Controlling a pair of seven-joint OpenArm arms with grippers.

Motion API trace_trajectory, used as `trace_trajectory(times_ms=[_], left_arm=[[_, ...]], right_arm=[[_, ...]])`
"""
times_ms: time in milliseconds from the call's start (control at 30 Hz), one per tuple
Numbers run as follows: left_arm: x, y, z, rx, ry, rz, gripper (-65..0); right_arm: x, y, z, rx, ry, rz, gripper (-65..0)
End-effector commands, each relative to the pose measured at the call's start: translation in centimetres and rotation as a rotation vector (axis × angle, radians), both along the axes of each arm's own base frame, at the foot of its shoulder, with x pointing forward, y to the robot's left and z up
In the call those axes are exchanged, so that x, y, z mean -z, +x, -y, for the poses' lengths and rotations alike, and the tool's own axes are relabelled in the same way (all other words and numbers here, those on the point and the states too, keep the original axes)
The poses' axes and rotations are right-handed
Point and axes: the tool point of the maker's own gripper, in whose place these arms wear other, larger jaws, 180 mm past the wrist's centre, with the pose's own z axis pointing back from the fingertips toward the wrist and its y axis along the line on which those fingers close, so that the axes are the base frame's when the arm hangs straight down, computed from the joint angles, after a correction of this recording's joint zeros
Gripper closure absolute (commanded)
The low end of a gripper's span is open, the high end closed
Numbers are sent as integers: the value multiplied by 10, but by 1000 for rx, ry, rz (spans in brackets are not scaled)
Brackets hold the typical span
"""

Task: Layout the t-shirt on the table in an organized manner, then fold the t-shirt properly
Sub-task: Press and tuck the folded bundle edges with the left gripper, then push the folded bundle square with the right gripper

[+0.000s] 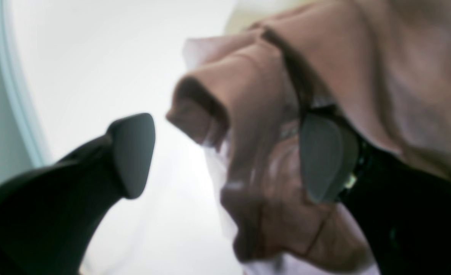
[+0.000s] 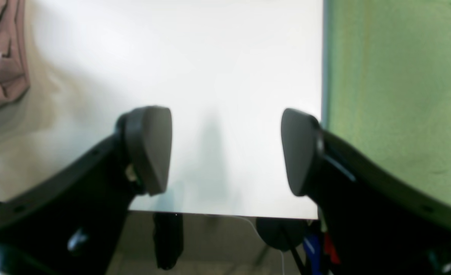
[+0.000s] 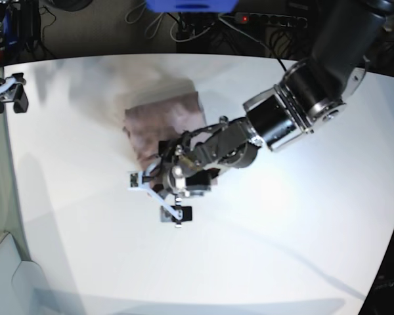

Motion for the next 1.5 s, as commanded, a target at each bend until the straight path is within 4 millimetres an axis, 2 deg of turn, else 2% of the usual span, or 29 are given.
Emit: trace_trajectory(times_ms=[0,67,200,300,400,467,600,700,800,867,967,1033,1100,1167,1267,1367,1467], left_arm=[[-36,18,13,7,-61,80,-577],[-60,30,9,-19,-101,143,-577],[-88,44,-2,-83,-174,215,-577],[-97,53,-10,-118,-195,232,-577],[-95,52,-15,-134,-190,228,-577],[-103,52,-14,-133,-209,245,-577],[-111,56,-36,-225,-289,239,-577],[-122,61,-56,-308,-358,248,-577],[-124,62,-80,-385,-401,252,-576],[-128,63,-103,-463,-445,260,-576],[-130,60,-152,-614,-502,278,-576],[-127,53,-199,-745,-486,289,-576],[-127,41,-241,-856,-466,306,-576],[-126,24,-281,-946,-433,331,-576],[-121,-12,-329,-1035,-372,357,-576],[-114,-46,-354,-1027,-284,337,-576],[-109,-84,-382,-1068,-215,315,-576]], right_arm=[[-12,6,2,-8,-15,40,-444],[-9,6,-1,-3,-4,42,-444],[-8,7,-3,-7,3,41,-444],[-4,10,-13,-37,12,33,-444],[-10,13,-20,-59,0,48,-444],[-16,17,-34,-86,-4,73,-444],[-28,25,-63,-150,-8,119,-444],[-22,24,-84,-190,23,108,-444],[-15,25,-105,-240,57,94,-444],[-10,26,-125,-284,93,88,-443],[-13,29,-151,-333,126,106,-443],[-15,30,-172,-379,152,118,-441],[-15,33,-193,-437,177,122,-411],[-19,39,-216,-496,205,139,-360],[-27,47,-253,-573,261,175,-230],[-36,53,-283,-626,311,212,-104],[-44,54,-312,-682,361,232,-27]])
